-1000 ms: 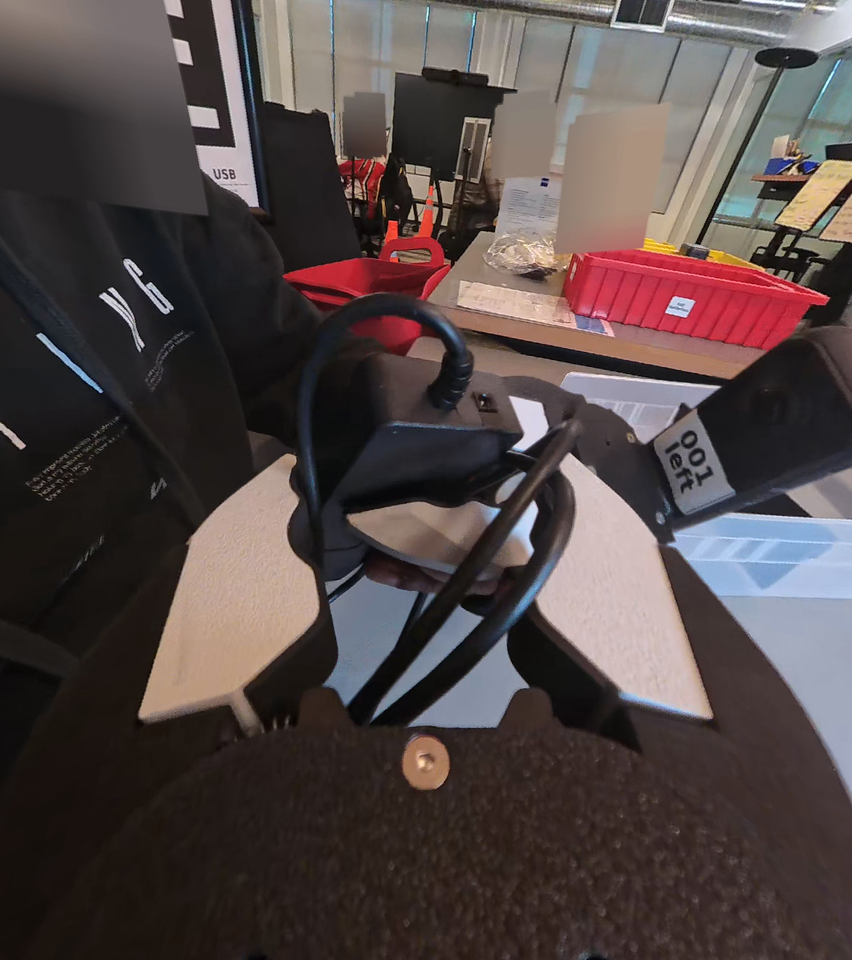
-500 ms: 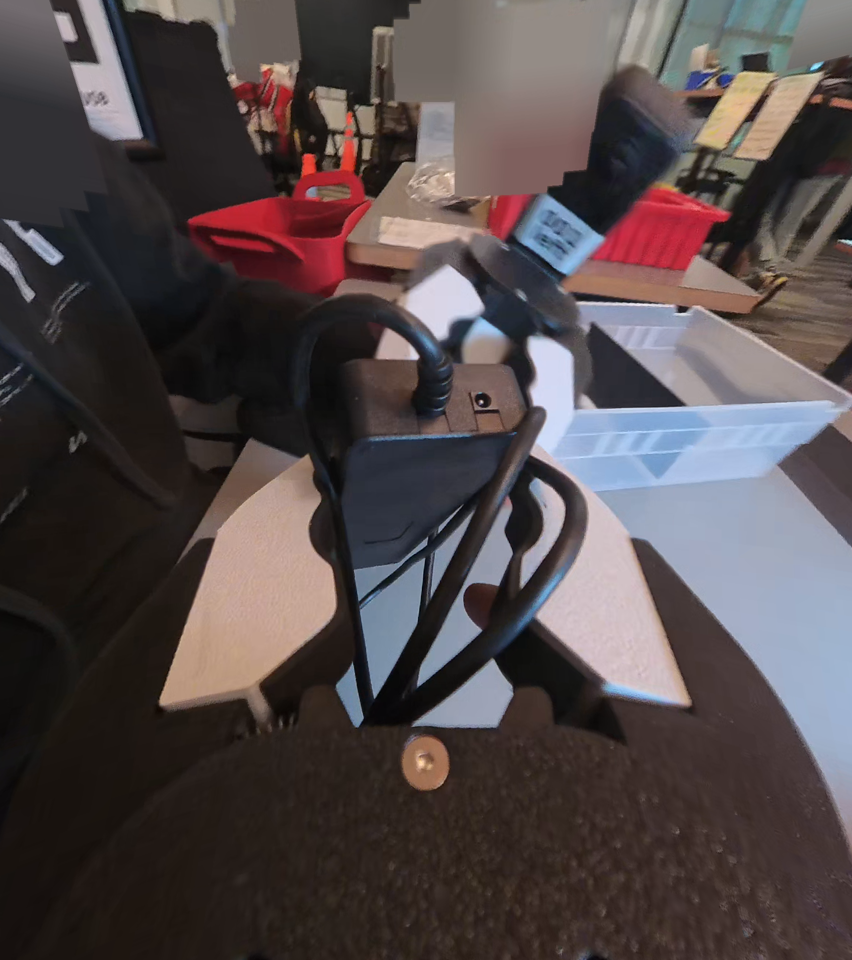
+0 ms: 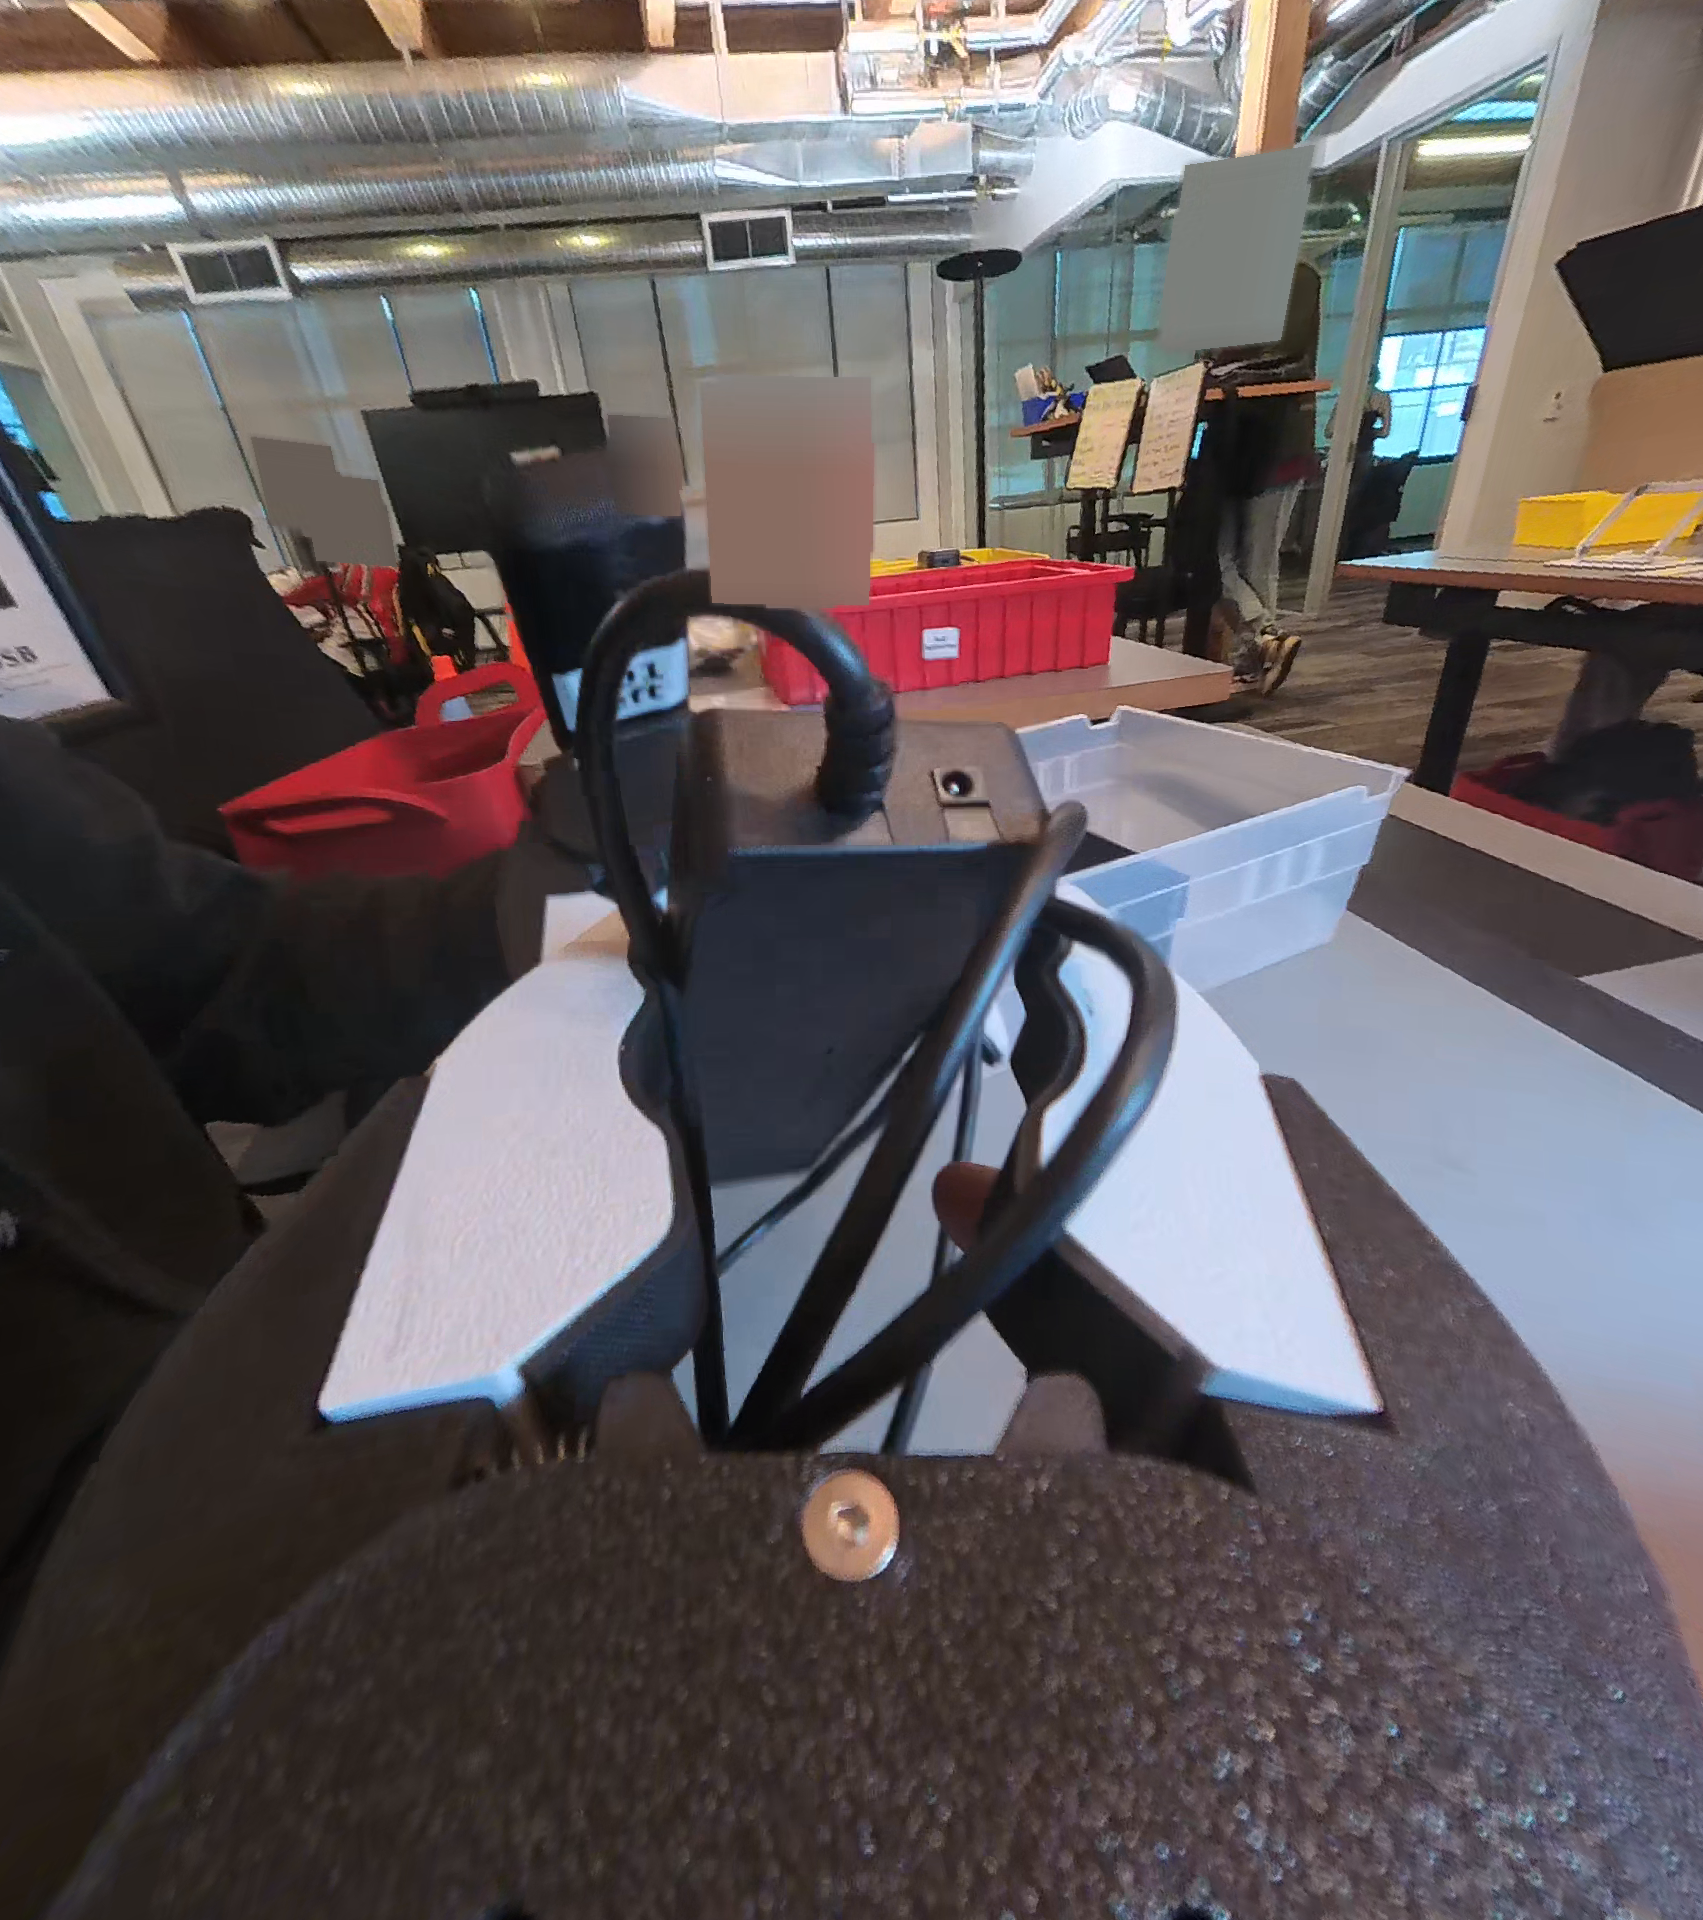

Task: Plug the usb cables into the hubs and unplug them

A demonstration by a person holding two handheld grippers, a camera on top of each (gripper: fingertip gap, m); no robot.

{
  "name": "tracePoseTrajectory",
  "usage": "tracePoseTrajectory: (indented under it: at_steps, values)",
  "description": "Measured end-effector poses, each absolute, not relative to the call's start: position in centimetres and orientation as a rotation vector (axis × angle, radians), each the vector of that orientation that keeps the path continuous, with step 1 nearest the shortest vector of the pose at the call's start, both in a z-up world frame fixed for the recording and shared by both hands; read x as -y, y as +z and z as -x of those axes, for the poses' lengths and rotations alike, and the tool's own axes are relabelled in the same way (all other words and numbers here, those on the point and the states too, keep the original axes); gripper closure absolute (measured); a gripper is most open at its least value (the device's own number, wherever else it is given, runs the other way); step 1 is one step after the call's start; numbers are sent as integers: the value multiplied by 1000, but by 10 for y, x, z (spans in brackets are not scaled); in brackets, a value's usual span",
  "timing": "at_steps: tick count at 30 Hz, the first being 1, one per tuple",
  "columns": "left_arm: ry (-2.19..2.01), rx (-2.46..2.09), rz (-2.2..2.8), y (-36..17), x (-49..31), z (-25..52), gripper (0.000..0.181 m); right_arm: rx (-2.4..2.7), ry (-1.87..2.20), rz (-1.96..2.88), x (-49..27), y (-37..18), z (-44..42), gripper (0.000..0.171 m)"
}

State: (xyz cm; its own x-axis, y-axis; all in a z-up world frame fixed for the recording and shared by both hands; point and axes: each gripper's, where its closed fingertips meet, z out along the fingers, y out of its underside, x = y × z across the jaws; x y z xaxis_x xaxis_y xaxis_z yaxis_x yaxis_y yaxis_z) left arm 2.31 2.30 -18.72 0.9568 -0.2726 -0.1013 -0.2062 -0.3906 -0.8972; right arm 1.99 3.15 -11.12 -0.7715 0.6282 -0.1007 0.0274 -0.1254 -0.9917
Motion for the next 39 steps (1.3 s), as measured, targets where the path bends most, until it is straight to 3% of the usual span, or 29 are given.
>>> tracePoseTrajectory:
  at_steps: [4,5,14,19,23,27,39]
  values:
    - [-104,-391,1973,-190,-24,-32,105,1703,2000,713,-30,-109,-23,106]
    - [-148,-441,1934,-187,-22,-42,121,1713,2014,708,-29,-110,-24,106]
    - [-113,-375,1933,-176,-14,-28,124,1665,1961,726,-37,-109,-18,106]
    - [50,-284,1805,-140,-8,-5,99,1718,1834,747,-43,-117,-14,107]
    - [23,-347,1937,-173,-23,-24,77,1769,1885,676,-10,-119,-20,107]
    - [-19,-434,1976,-188,-23,-38,113,1766,1866,605,-4,-118,-25,106]
    - [-222,-543,2136,-211,-5,-54,123,2025,1738,539,16,-151,-34,98]
